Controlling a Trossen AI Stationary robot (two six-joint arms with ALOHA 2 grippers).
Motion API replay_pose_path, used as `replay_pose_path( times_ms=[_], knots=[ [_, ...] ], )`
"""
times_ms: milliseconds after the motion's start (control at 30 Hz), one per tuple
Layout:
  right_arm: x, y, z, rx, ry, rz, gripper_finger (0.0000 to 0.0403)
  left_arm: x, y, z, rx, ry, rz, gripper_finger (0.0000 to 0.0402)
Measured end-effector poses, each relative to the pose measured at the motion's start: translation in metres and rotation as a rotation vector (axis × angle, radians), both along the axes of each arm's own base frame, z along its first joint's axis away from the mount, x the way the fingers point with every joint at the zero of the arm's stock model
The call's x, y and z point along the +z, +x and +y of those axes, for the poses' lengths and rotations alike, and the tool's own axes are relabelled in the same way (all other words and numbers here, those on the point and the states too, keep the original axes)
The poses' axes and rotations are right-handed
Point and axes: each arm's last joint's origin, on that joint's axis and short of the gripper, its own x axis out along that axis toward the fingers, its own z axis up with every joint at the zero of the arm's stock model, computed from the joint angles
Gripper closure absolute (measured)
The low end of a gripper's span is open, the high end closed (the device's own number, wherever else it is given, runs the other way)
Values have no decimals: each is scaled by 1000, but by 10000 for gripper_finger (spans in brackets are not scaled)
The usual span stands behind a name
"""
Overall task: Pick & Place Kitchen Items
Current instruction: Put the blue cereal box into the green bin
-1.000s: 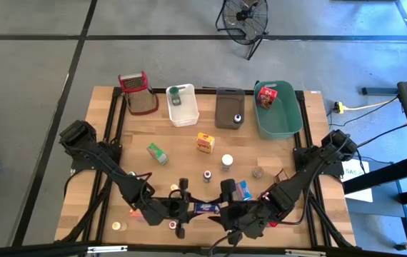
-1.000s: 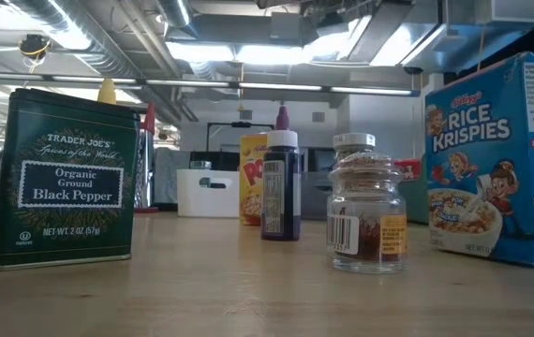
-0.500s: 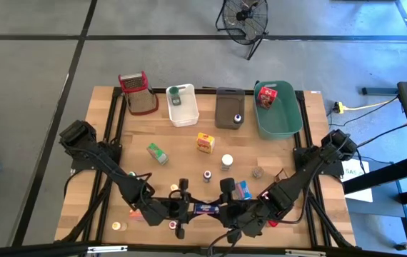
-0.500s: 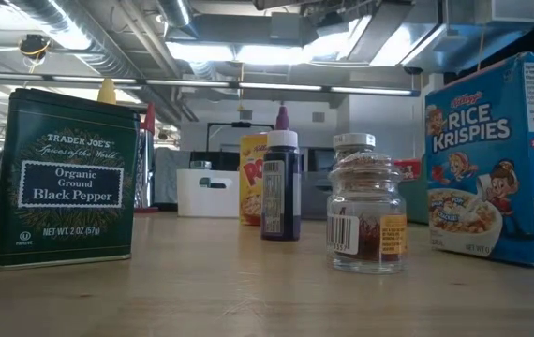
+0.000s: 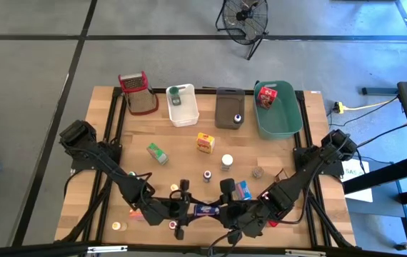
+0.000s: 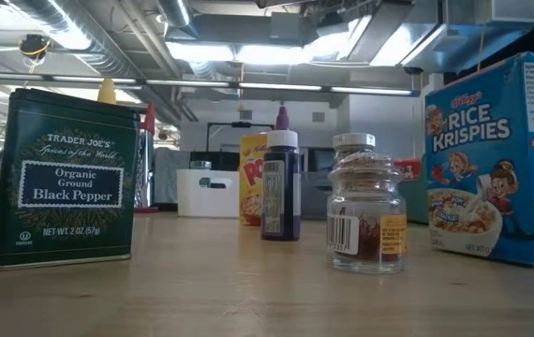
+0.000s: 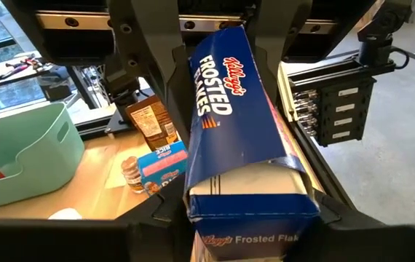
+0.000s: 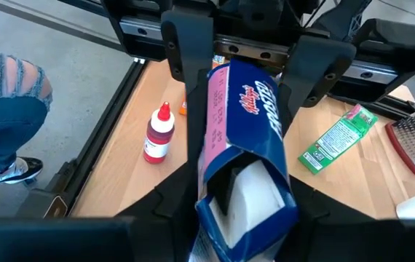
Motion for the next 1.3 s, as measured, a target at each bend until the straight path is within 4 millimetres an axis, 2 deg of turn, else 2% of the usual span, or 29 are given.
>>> replay_pose_path(
  times_ms=[300, 533, 1067, 1300],
  knots=[
    [0, 0, 0, 3, -1, 2, 269, 0, 0, -1, -22, -6, 3, 185],
    [0, 0, 0, 4, 0, 2, 269, 0, 0, -2, -55, -38, 9, 157],
    [-2, -1, 0, 8, 12, 28, 269, 2, -1, 0, 28, 64, -17, 157],
    [-8, -6, -3, -28, 20, 95, 269, 2, -7, -8, 8, 142, -19, 157]
  ],
)
